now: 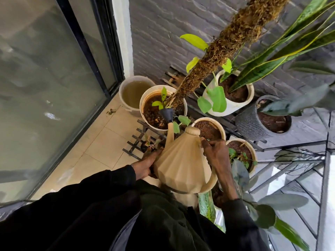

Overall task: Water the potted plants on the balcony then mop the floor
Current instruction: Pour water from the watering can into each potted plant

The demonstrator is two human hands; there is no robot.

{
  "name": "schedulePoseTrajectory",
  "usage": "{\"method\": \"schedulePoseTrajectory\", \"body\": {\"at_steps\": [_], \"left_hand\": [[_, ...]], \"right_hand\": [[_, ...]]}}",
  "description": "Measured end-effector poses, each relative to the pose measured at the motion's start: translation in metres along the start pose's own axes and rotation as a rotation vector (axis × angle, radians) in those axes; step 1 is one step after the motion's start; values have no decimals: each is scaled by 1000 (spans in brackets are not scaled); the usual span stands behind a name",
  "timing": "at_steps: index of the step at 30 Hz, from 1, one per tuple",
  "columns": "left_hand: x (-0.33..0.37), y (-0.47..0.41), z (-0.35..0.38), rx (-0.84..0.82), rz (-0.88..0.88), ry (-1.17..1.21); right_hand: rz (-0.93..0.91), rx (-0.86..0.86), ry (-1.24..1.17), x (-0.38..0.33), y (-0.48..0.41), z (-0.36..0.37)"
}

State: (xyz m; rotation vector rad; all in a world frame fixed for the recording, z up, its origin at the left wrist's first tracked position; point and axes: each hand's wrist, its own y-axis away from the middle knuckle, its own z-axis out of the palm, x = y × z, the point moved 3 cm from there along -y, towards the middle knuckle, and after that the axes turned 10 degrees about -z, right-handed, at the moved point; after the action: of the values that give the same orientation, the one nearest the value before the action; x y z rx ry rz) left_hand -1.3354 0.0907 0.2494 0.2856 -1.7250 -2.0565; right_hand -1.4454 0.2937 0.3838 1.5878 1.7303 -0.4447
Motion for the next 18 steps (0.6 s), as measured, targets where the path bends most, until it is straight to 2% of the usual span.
{"method": "schedulePoseTrajectory", "body": {"at_steps": [18], "left_hand": [[6,9,4,-8,-11,-65]], "right_hand": [[3,-11,7,-17,2,-8]]}}
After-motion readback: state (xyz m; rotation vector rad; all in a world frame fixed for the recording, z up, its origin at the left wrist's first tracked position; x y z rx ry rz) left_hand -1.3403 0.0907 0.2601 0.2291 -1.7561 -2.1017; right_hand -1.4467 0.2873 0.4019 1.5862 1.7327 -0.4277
